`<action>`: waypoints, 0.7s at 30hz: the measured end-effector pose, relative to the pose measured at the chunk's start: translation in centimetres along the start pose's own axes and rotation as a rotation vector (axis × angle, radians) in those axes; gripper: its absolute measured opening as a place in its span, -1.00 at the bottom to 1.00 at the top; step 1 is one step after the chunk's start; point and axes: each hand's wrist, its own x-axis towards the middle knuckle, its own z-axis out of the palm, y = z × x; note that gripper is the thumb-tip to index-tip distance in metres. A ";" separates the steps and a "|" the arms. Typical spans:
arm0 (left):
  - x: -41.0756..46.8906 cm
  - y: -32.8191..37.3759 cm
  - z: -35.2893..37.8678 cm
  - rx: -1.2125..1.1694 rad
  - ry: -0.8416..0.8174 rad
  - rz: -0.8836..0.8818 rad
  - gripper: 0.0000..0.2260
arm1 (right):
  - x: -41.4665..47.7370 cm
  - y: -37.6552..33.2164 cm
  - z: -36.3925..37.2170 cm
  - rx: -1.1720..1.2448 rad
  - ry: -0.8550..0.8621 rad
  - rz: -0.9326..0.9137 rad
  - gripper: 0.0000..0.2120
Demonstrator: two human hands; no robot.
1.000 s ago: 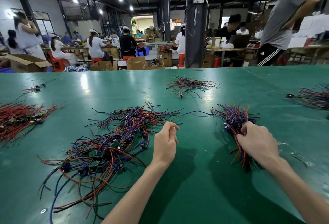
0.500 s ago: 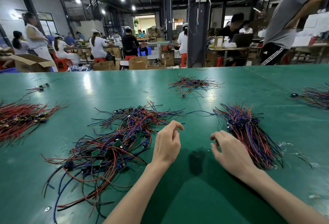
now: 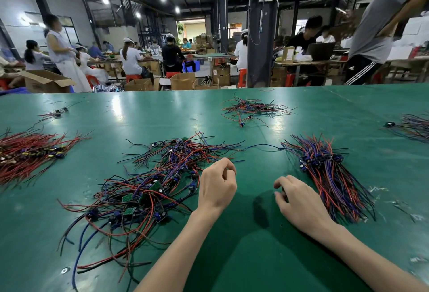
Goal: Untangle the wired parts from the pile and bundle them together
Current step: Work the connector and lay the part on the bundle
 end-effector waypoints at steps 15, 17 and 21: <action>0.0 0.0 -0.3 0.049 0.044 -0.065 -0.85 | -0.1 -0.5 0.3 -0.256 -0.065 0.029 -0.80; 0.0 0.0 -0.2 0.066 0.064 -0.080 -0.84 | -0.2 -1.1 0.6 -0.320 -0.072 -0.002 -0.81; -0.2 0.9 -0.8 0.142 0.114 -0.054 -0.91 | 0.1 -2.3 0.9 -0.362 -0.132 -0.009 -0.82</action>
